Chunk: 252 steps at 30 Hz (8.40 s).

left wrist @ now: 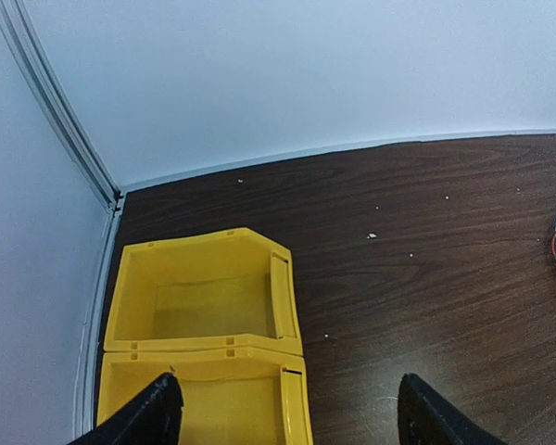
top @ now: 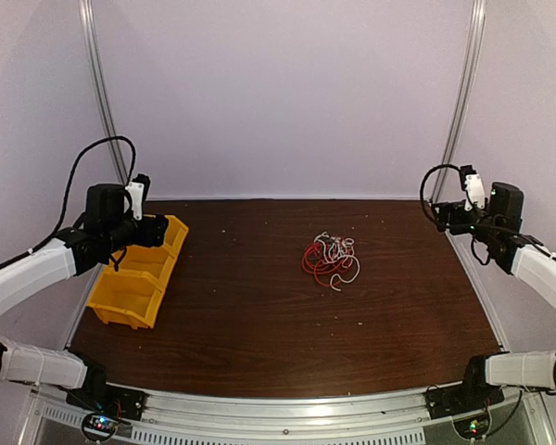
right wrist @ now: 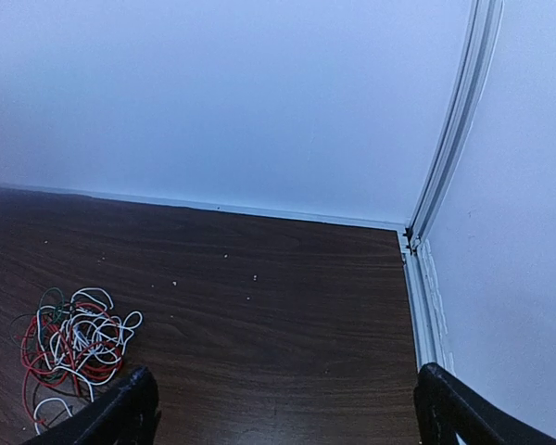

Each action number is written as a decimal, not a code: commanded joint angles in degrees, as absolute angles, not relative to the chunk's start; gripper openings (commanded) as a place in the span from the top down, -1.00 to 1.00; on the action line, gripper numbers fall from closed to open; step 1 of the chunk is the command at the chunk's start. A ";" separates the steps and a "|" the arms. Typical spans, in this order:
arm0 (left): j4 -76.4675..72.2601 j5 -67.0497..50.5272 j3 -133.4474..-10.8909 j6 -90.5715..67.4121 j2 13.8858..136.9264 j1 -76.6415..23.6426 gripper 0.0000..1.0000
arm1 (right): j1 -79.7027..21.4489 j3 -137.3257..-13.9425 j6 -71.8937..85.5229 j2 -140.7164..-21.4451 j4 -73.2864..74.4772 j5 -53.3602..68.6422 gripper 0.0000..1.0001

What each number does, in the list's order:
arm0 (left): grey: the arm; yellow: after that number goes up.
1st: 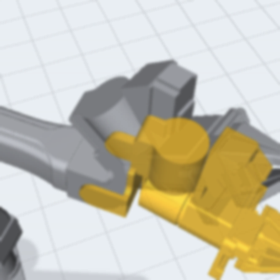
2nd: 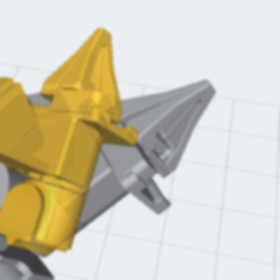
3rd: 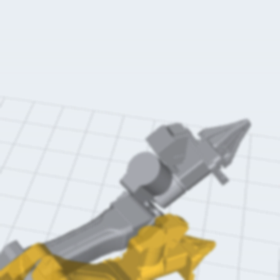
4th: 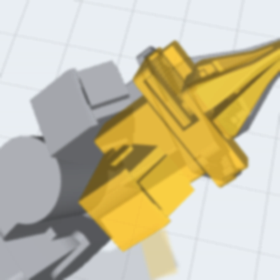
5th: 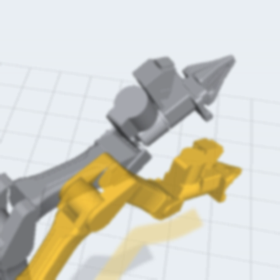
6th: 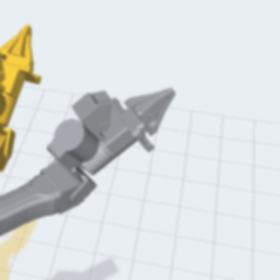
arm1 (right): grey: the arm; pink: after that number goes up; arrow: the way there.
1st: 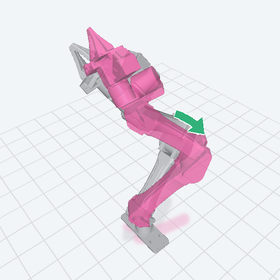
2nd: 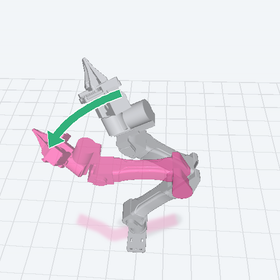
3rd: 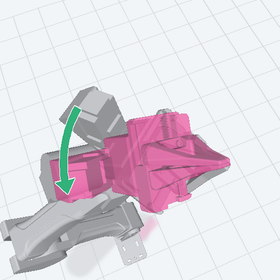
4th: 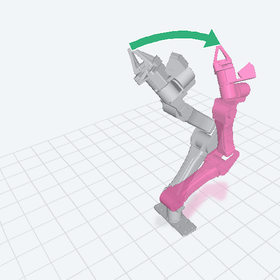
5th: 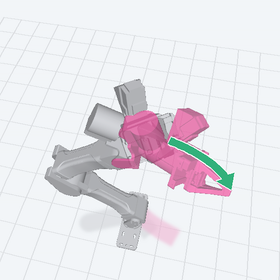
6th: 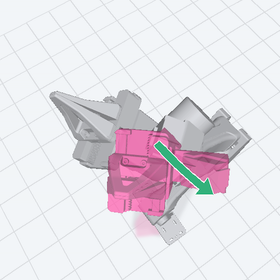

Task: Untangle the cables
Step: Move the bin to the center of the board, then move the tangled cables to the center of the board, then pick up one of the twisted cables from the tangled cable pile.

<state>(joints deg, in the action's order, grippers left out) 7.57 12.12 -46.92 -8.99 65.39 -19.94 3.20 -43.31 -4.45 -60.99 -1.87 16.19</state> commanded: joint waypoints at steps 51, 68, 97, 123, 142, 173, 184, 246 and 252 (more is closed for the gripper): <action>14.42 0.51 -59.34 -18.74 100.21 -17.08 -0.31 | 4.84 -37.26 -24.87 -60.55 -1.39 35.56 -0.99; 10.68 -6.09 -57.13 -6.45 100.90 -33.83 0.10 | 4.81 -37.00 -25.28 -59.66 -1.18 35.60 -0.98; 11.78 -13.42 -54.67 6.74 97.41 -39.38 0.52 | 4.78 -36.86 -25.15 -59.32 -1.12 35.75 -0.98; -6.98 0.72 -56.59 -5.53 78.99 -39.73 -0.01 | -9.52 -61.75 -30.87 -83.21 21.85 32.13 -0.53; -3.26 6.04 -55.61 -1.81 77.21 -39.64 -0.14 | -16.46 -96.84 -28.59 -124.25 35.76 41.15 -1.00; -0.89 -2.91 -56.86 1.15 81.39 -39.79 -0.10 | -36.49 -54.67 -43.74 -84.05 41.58 28.75 -0.33; 2.60 -8.60 -59.19 -1.98 88.91 -55.35 -0.05 | -24.16 -50.23 -36.58 -73.91 30.14 33.20 -0.19; 7.09 -7.32 -78.89 -39.79 115.14 -59.74 0.36 | -21.62 -41.23 -39.02 -68.04 20.30 27.84 0.16; 6.64 -6.84 -79.28 -39.74 115.38 -59.68 0.48 | -21.69 -41.02 -39.36 -68.02 20.26 27.65 0.14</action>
<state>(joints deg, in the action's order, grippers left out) 8.99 -6.33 -77.41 -39.24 115.07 -60.14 -21.26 -41.71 -38.89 -68.99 21.12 28.75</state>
